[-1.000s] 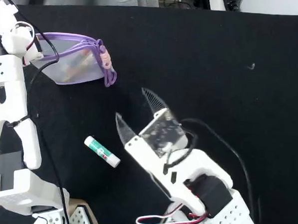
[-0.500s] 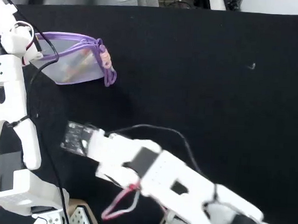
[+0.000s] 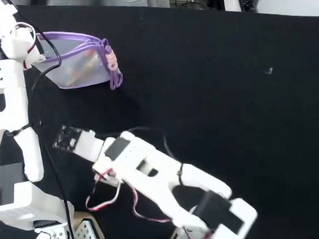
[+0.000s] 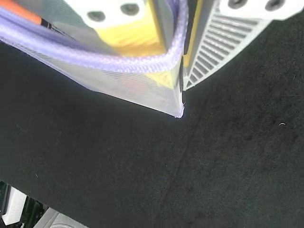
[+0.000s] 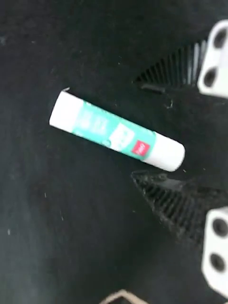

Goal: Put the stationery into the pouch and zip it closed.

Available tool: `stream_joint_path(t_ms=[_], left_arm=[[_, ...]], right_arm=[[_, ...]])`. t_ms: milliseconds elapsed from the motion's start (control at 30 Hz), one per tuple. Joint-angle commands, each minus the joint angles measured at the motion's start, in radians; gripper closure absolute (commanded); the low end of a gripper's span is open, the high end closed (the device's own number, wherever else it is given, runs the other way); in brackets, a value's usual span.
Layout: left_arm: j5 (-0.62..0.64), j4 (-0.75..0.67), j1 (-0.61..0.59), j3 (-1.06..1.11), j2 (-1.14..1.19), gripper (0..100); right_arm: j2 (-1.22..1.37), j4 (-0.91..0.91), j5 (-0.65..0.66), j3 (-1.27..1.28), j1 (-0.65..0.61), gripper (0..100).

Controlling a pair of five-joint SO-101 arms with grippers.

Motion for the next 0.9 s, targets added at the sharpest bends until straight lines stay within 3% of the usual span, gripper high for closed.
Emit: stream_joint_path(t_ms=[0, 233, 467, 600, 867], left_arm=[[0.006, -0.037, -0.050, 0.041, 0.078, 97], [0.006, -0.035, -0.050, 0.045, 0.078, 97], [0.006, -0.035, -0.050, 0.045, 0.078, 97], [0.006, -0.035, -0.047, 0.042, 0.077, 97], [0.006, -0.034, -0.042, -0.005, 0.077, 97]], right_arm=[[0.094, -0.020, 0.006, -0.114, 0.051, 74.4], [0.249, -0.012, 0.006, -0.222, 0.094, 76.1], [0.297, 0.058, 0.006, -0.294, 0.101, 98.6], [0.277, 0.127, 0.006, -0.325, 0.137, 97.0], [0.048, 0.190, 0.005, -0.325, 0.341, 97.0]])
